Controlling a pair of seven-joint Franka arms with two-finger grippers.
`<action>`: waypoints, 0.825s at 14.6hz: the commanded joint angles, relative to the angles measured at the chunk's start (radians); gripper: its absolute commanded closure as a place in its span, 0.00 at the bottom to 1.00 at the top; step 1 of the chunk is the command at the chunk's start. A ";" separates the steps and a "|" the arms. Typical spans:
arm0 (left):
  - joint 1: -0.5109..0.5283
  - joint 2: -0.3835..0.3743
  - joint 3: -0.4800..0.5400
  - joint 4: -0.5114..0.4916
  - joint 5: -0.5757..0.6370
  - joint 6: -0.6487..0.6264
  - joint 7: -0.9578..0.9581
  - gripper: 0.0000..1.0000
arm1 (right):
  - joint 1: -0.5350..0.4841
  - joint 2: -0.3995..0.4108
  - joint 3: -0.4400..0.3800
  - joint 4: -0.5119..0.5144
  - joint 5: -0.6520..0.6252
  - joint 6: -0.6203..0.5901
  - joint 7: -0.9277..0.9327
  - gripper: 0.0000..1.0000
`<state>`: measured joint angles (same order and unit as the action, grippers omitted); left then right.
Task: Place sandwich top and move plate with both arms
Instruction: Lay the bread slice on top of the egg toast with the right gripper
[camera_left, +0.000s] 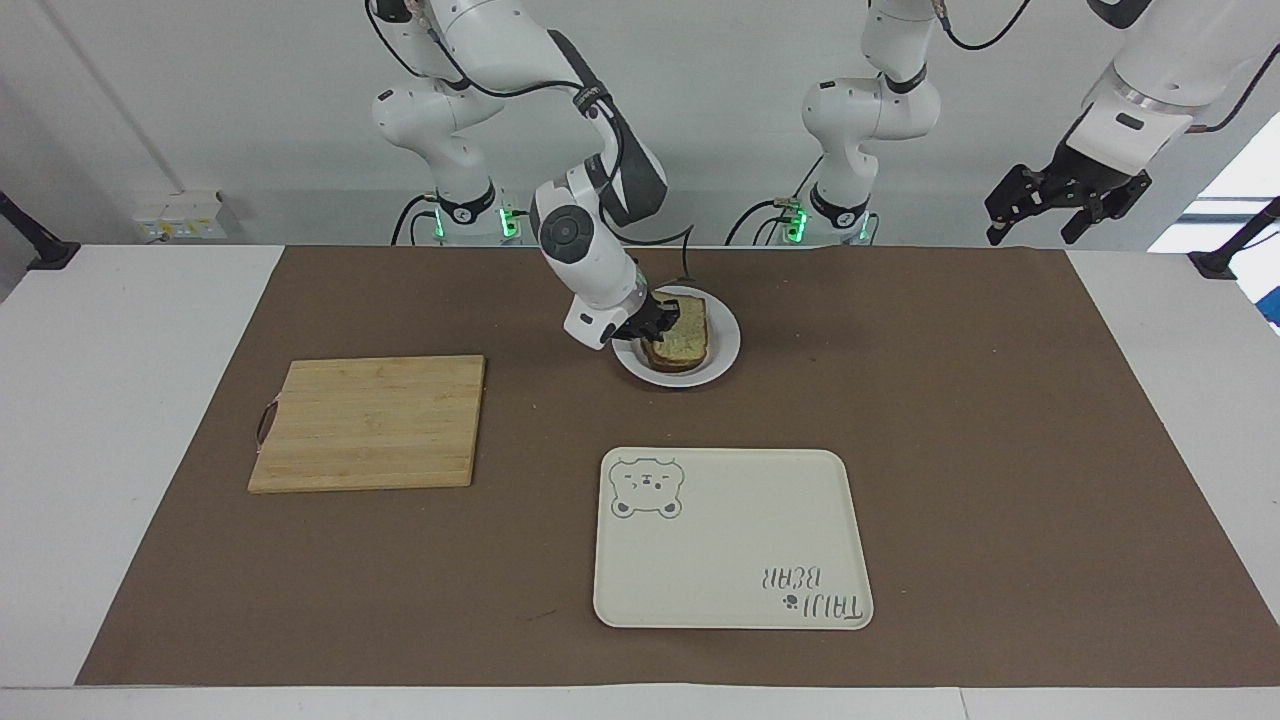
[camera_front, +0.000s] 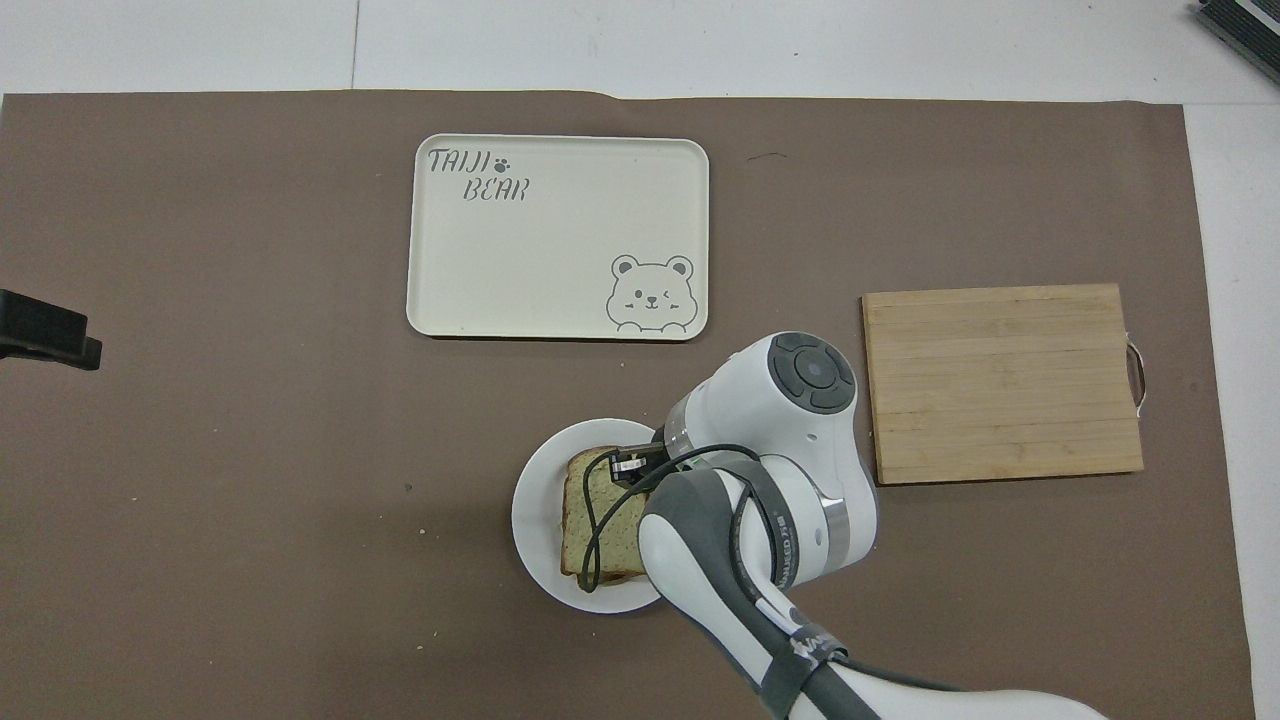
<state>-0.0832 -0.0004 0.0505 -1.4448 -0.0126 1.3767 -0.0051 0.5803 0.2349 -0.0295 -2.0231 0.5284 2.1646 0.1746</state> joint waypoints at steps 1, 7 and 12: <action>0.008 -0.021 -0.005 -0.019 0.013 -0.007 0.010 0.00 | -0.007 -0.002 0.006 -0.002 0.027 0.011 0.013 1.00; 0.008 -0.021 -0.005 -0.017 0.013 -0.008 0.010 0.00 | 0.038 -0.014 0.006 -0.009 0.025 0.006 0.010 1.00; 0.006 -0.021 -0.005 -0.017 0.013 -0.007 0.010 0.00 | 0.032 -0.012 0.006 -0.011 0.024 0.006 -0.052 0.88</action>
<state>-0.0832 -0.0004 0.0505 -1.4448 -0.0126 1.3767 -0.0051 0.6216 0.2352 -0.0248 -2.0223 0.5292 2.1645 0.1543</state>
